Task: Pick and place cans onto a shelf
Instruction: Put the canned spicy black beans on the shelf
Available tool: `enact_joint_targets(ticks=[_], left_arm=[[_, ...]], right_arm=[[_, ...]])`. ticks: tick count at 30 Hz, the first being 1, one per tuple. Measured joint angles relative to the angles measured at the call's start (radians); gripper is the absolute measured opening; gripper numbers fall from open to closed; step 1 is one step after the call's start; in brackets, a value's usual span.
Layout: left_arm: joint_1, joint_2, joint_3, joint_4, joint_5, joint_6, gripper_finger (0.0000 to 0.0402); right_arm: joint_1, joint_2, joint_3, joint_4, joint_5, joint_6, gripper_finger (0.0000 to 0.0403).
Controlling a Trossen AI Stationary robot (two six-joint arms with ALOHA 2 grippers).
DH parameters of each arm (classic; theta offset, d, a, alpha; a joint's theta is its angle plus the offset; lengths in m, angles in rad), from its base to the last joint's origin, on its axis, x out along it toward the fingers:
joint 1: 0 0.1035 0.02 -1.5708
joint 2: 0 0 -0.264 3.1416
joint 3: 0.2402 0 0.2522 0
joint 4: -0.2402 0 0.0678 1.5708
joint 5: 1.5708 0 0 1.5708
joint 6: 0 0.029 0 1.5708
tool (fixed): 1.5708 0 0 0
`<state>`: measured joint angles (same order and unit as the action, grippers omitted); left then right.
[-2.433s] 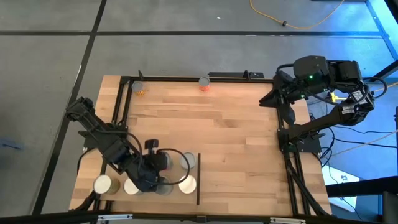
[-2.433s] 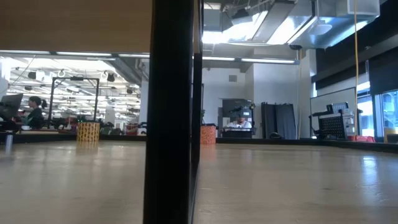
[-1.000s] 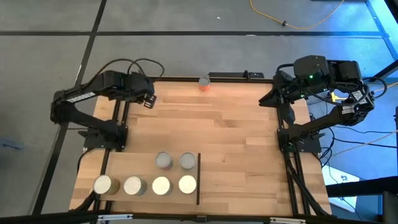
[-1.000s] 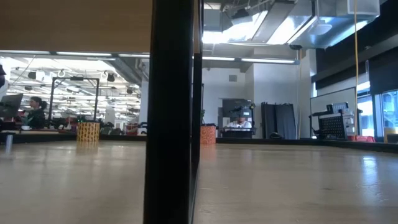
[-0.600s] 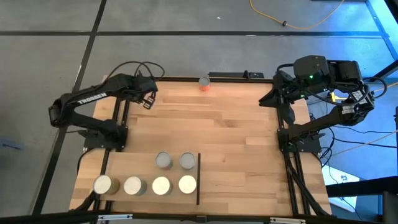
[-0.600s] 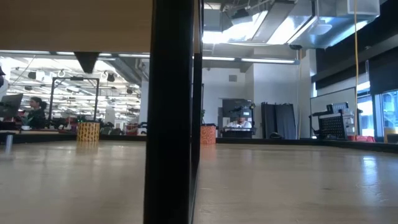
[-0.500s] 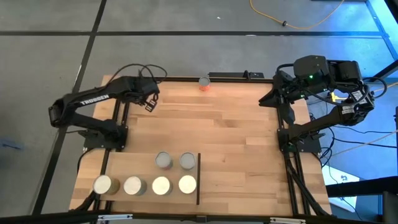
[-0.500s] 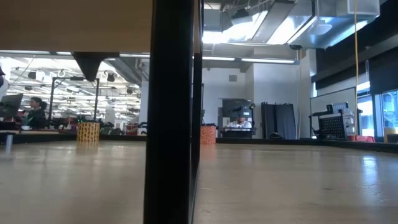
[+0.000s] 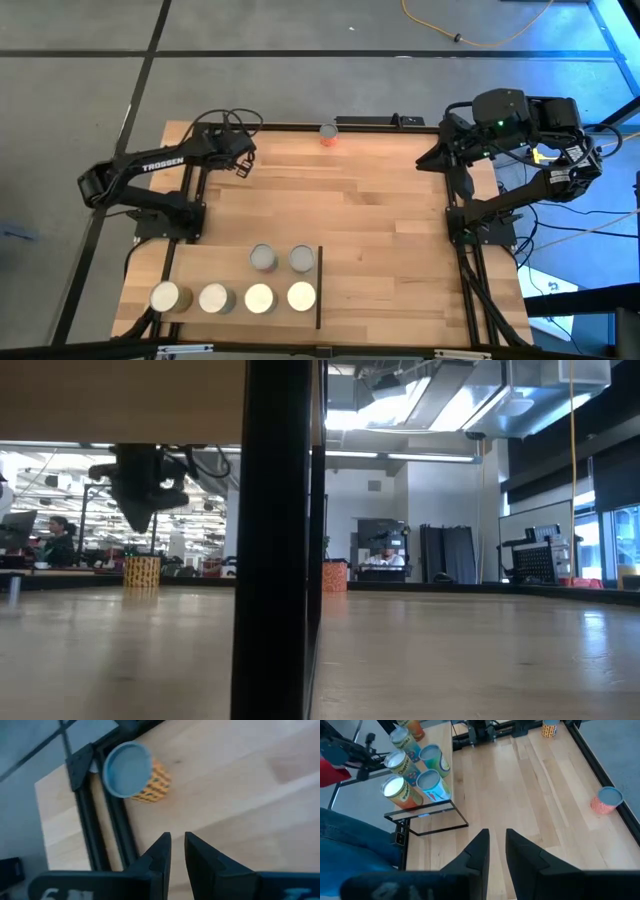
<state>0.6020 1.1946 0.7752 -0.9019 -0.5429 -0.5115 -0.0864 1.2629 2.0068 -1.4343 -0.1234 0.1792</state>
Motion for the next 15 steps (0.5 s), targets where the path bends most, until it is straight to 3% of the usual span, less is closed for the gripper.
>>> enact_joint_targets(ticks=[8, 15], left_arm=[[0.022, 0.0, -0.076, 0.145, -0.104, 0.056, 0.0047], [0.089, 0.002, -0.105, 0.206, -0.111, 0.077, 0.0047]], right_arm=[[0.0, 0.0, 0.0, 0.059, 0.0, 0.002, 0.0065], [0.0, 0.0, 0.0, 0.081, 0.0, 0.002, 0.0065]])
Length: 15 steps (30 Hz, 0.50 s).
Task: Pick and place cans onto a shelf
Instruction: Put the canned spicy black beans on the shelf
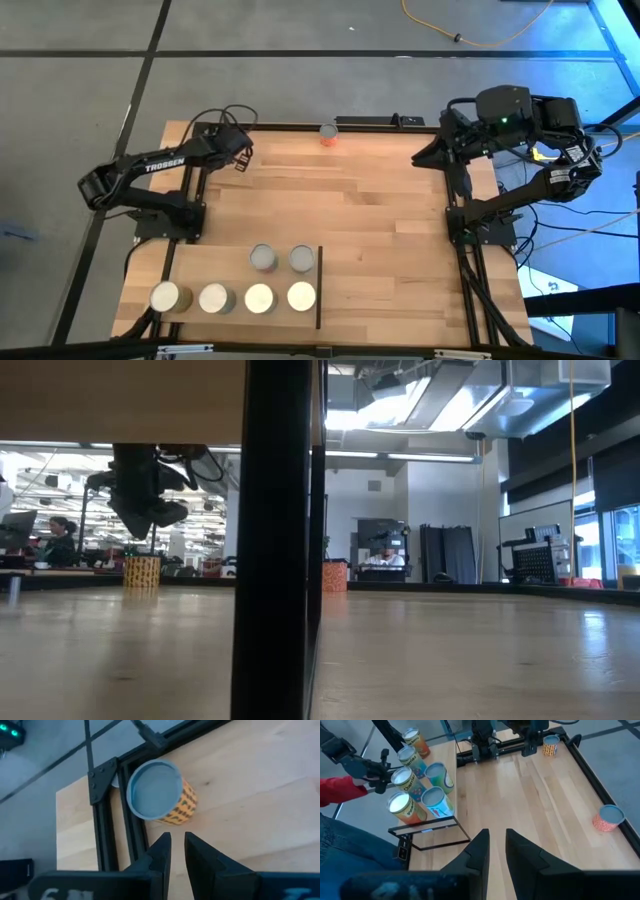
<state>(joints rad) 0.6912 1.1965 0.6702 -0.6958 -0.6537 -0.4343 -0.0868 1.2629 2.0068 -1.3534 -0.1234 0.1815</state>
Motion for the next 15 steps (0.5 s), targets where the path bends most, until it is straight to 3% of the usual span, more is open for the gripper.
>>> enact_joint_targets(ticks=[15], left_arm=[[0.065, 0.0, -0.075, 0.212, 0.029, 0.081, 0.0047]], right_arm=[[0.0, 0.0, 0.0, 0.012, 0.0, 0.05, 0.0065]])
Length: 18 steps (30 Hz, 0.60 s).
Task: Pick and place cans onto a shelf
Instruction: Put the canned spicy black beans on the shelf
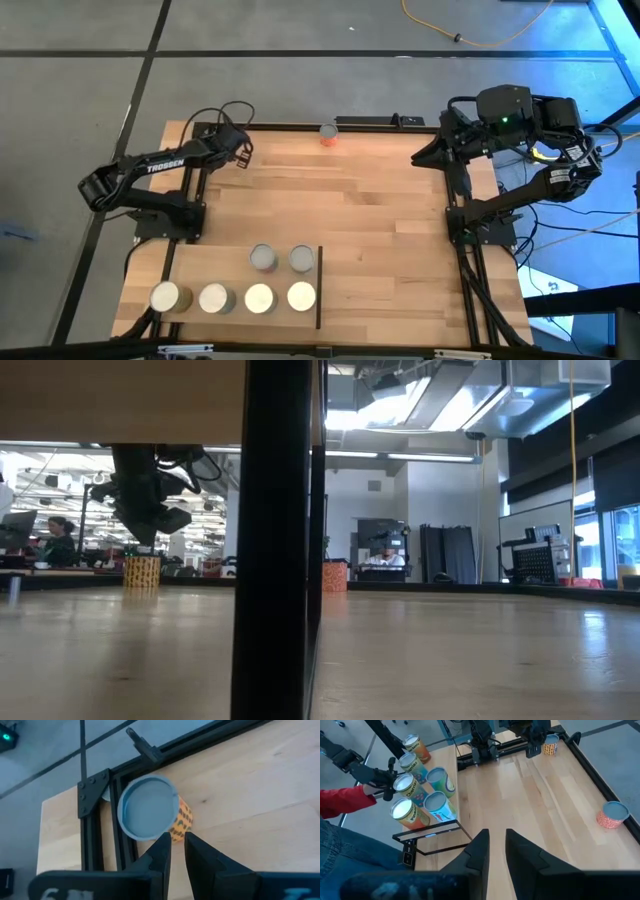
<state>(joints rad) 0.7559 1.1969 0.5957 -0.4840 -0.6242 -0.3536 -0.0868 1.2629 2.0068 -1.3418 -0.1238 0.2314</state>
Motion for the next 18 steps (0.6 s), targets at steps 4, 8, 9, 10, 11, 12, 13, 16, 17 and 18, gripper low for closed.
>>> enact_joint_targets(ticks=[4, 8, 9, 10, 11, 12, 13, 16, 17, 18], left_arm=[[0.018, 0.0, 0.0, 0.019, 0.001, 0.047, 0.0047], [0.049, 0.0, 0.0, 0.025, 0.033, 0.051, 0.0047], [0.058, 0.0, 0.0, 0.025, 0.051, 0.051, 0.0047], [0.064, 0.001, 0.0, 0.026, 0.07, 0.051, 0.0047], [0.07, 0.004, 0.0, 0.026, 0.088, 0.05, 0.0047], [0.076, 0.008, 0.0, 0.026, 0.1, 0.051, 0.0047], [0.08, 0.012, 0.0, 0.026, 0.104, 0.051, 0.0047], [0.091, 0.025, 0.0, 0.03, 0.098, 0.054, 0.0047], [0.093, 0.031, 0.0, 0.03, 0.099, 0.064, 0.0047], [0.094, 0.036, 0.0, 0.032, 0.098, 0.075, 0.0047]], right_arm=[[0.0, 0.0, 0.0, 0.0, 0.0, 0.003, 0.0065], [0.0, 0.0, 0.0, 0.0, 0.0, 0.0, 0.0065], [-0.001, 0.0, 0.0, 0.0, 0.0, -0.001, 0.0065], [-0.001, 0.0, 0.0, 0.0, 0.0, -0.001, 0.0065], [-0.001, 0.0, 0.0, 0.0, 0.0, -0.001, 0.0065], [-0.001, 0.0, 0.0, 0.0, 0.0, -0.001, 0.0065], [-0.001, 0.0, 0.0, 0.0, 0.0, -0.001, 0.0065], [-0.001, 0.0, 0.0, -0.001, 0.0, -0.002, 0.0065], [-0.001, 0.0, 0.0, -0.001, 0.0, -0.002, 0.0065], [-0.001, 0.0, 0.0, -0.001, 0.0, -0.002, 0.0065]])
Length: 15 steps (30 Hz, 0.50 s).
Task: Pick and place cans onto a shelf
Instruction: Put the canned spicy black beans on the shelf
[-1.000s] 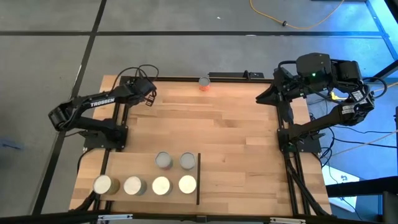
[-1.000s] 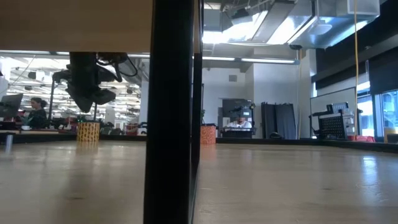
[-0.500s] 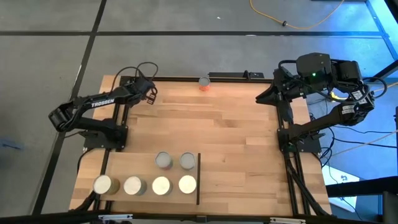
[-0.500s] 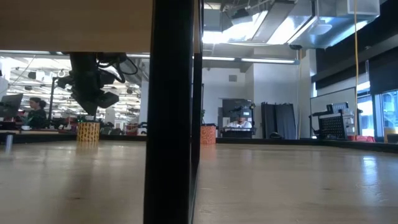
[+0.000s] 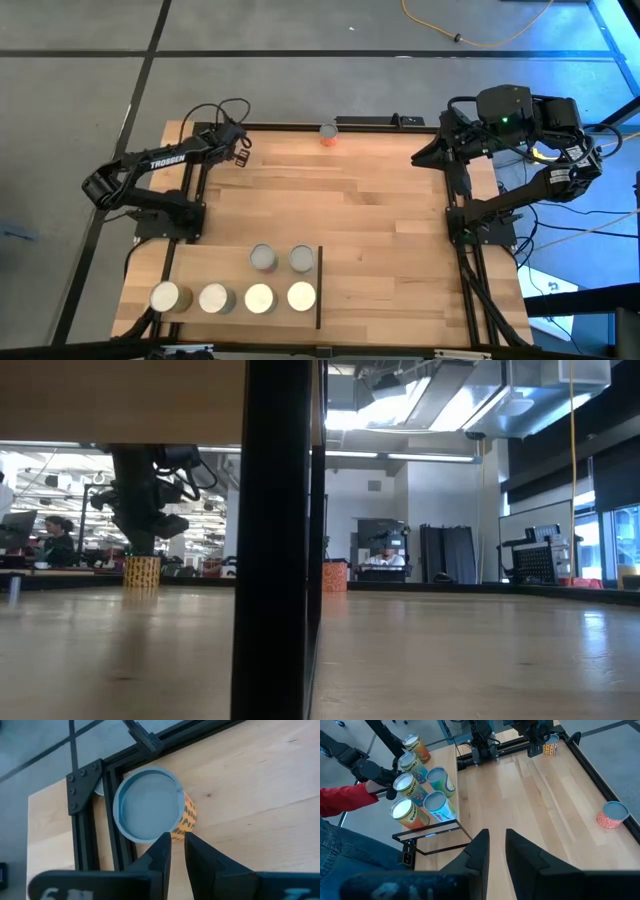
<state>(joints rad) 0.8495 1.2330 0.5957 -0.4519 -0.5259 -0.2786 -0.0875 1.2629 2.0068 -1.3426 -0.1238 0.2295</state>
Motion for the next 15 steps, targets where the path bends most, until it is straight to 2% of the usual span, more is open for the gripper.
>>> enact_joint_targets(ticks=[15], left_arm=[[-0.001, 0.038, 0.0, 0.071, -0.014, 0.082, 0.0047]], right_arm=[[0.0, 0.0, 0.0, 0.0, 0.0, 0.003, 0.0065]])
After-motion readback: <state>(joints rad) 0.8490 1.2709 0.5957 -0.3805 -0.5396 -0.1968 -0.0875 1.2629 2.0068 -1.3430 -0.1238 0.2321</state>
